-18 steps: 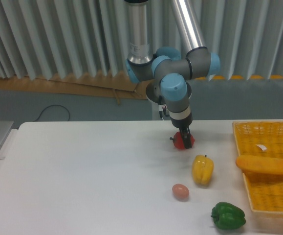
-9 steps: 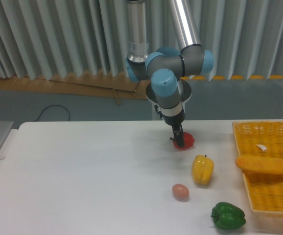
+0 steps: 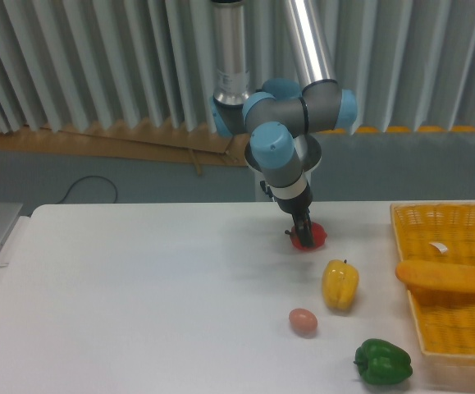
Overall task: Place the red peppers in a basket
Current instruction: 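Lower the gripper onto the red pepper and close on its stem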
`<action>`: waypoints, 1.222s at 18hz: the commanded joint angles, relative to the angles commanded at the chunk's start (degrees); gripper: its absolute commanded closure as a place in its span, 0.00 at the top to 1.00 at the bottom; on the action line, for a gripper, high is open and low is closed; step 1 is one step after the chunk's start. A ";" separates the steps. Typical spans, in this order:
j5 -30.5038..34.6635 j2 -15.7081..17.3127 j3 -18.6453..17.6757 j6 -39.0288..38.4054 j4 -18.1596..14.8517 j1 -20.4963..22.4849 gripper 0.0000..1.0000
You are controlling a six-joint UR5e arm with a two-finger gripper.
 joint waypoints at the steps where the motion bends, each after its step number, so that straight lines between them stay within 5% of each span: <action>1: 0.09 -0.09 0.17 0.00 0.00 0.00 1.00; 17: 0.00 -1.41 -1.58 -3.95 -0.53 -1.14 1.00; 19: 0.09 -1.32 -1.32 -4.57 -0.62 -1.23 0.70; 22: 0.26 -1.23 -1.14 -4.66 -0.70 -1.32 0.59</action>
